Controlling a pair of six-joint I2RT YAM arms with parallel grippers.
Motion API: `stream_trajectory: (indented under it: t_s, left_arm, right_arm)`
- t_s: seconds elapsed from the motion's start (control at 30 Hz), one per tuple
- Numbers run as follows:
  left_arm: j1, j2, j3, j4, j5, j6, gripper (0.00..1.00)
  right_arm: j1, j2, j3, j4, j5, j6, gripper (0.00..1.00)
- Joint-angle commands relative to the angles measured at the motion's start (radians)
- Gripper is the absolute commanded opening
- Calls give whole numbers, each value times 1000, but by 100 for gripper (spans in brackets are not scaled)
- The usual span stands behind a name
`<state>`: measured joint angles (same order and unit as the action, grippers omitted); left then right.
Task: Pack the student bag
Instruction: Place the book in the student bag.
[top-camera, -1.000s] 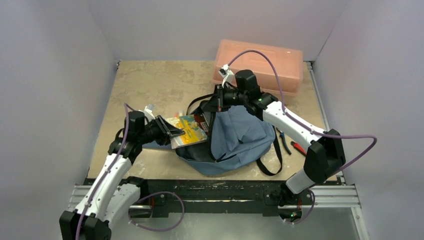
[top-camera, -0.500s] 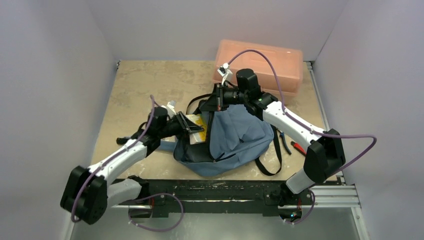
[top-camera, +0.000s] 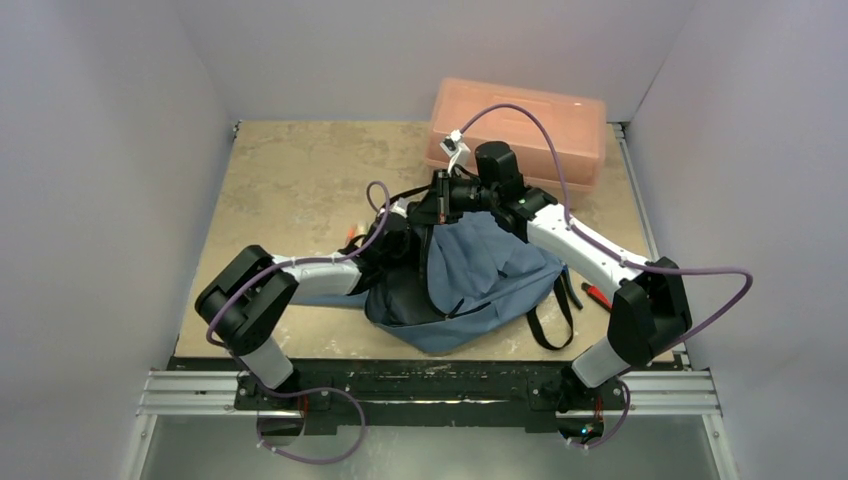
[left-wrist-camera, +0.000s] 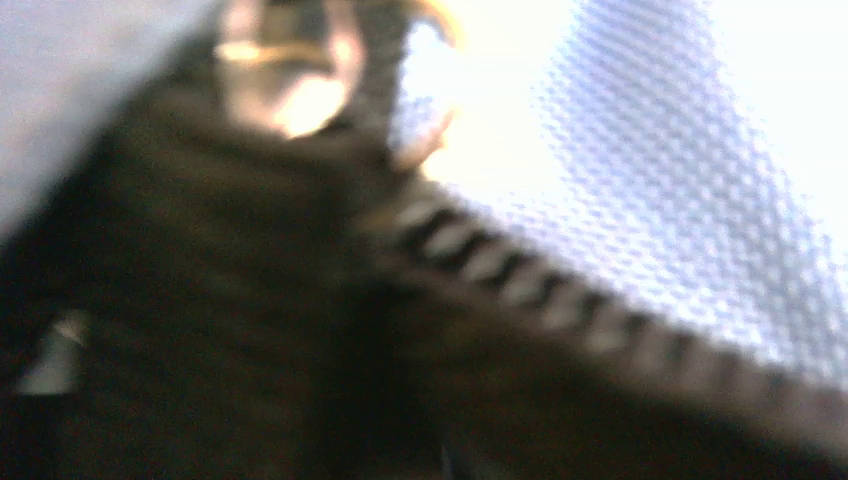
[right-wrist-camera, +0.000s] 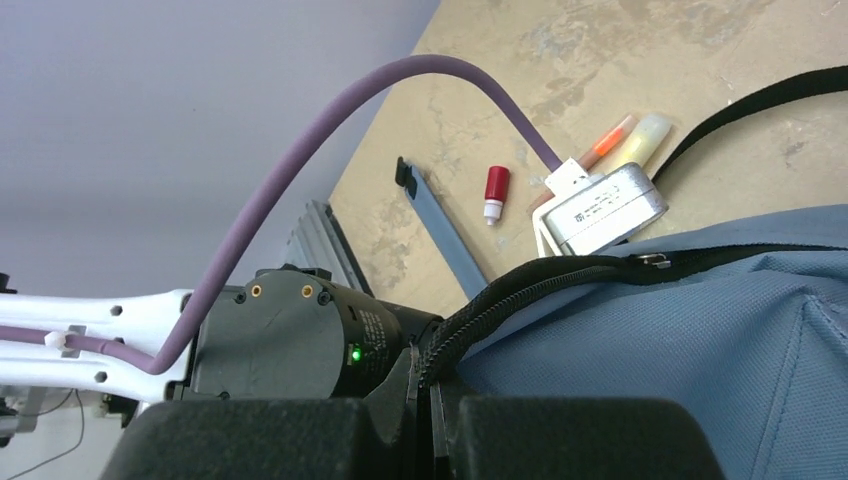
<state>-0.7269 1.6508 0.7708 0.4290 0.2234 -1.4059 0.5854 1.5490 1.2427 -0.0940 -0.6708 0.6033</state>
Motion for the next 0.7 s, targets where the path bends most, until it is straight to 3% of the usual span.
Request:
stream_trajectory:
  t_s: [0.0, 0.2, 0.3, 0.47, 0.67]
  left_arm:
    - [-12, 8, 0, -3, -65, -67, 40]
    - [-1, -93, -33, -170, 24, 15, 95]
    - [11, -189, -32, -311, 35, 129, 99]
    - [56, -464, -67, -531, -77, 348, 100]
    - [63, -650, -133, -598, -82, 450, 99]
  right_arm:
    - [13, -69, 9, 63, 8, -40, 0]
    - [10, -77, -3, -28, 108, -124, 0]
    - [8, -85, -10, -64, 151, -162, 0]
    - [6, -92, -32, -74, 151, -171, 0]
    - [4, -80, -43, -74, 142, -176, 0]
